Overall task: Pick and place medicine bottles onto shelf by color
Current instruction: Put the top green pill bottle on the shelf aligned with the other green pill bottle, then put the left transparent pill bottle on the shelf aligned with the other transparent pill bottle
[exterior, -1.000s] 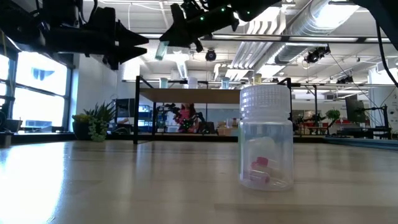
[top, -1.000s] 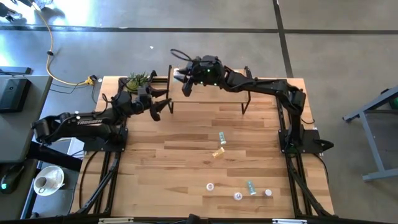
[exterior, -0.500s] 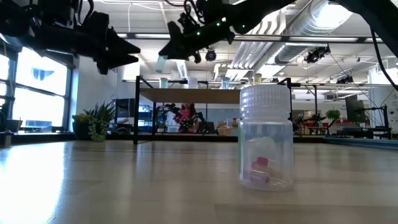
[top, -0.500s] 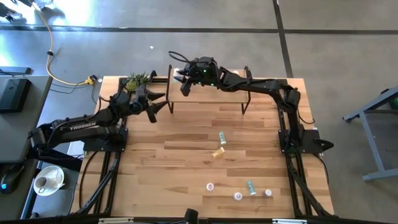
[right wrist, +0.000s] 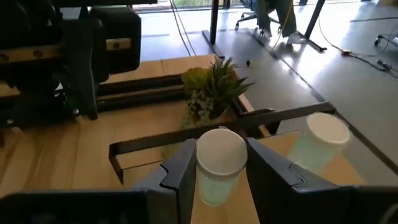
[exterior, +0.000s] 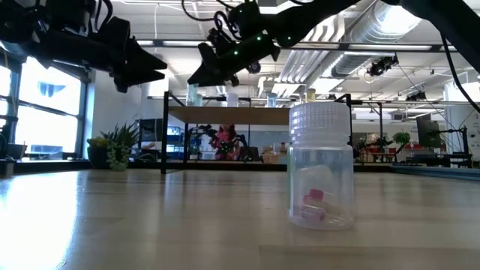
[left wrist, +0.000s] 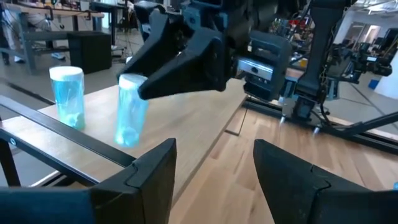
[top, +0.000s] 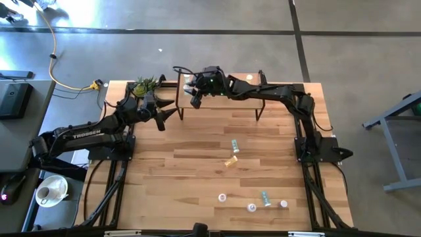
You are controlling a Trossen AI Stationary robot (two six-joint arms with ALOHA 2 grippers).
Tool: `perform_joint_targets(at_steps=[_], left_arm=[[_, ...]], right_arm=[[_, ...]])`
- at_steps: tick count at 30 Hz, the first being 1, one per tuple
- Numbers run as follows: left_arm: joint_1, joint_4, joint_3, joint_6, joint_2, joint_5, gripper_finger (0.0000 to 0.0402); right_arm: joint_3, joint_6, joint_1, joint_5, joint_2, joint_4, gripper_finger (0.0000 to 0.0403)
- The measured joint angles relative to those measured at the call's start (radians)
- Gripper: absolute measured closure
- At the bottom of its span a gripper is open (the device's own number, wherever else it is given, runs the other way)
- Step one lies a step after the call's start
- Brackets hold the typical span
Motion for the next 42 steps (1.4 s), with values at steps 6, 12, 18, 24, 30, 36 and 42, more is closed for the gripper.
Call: perform_joint_targets(at_steps=[6, 12, 18, 24, 30, 36, 42], left_arm=[[0.0, 0.001, 0.0, 0.013, 0.0, 0.0, 0.0198], [0.0, 0.001, 0.0, 0.013, 0.0, 0.0, 0.0199], [0.0, 0.002, 0.0, 0.013, 0.0, 0.0, 0.0197], [0.0, 0.002, 0.0, 0.013, 0.0, 0.0, 0.0199], [0.0, 0.002, 0.0, 0.013, 0.0, 0.0, 0.0197], [0.0, 0.002, 0.0, 0.013, 0.0, 0.0, 0.0199], [0.0, 0.001, 0.0, 0.013, 0.0, 0.0, 0.02]], right_arm=[[0.0, -0.025, -0.001, 0.001, 0.022, 0.003, 0.0293], [0.0, -0.025, 0.0, 0.001, 0.022, 0.003, 0.0293], [0.0, -0.029, 0.0, 0.001, 0.022, 0.002, 0.0293], [0.0, -0.051, 0.0, 0.007, 0.022, 0.002, 0.0292], [0.0, -0.05, 0.0, 0.012, 0.022, 0.007, 0.0256], [0.0, -0.048, 0.0, 0.012, 0.021, 0.01, 0.0231], [0.0, -0.049, 0.0, 0.012, 0.019, 0.018, 0.0231]])
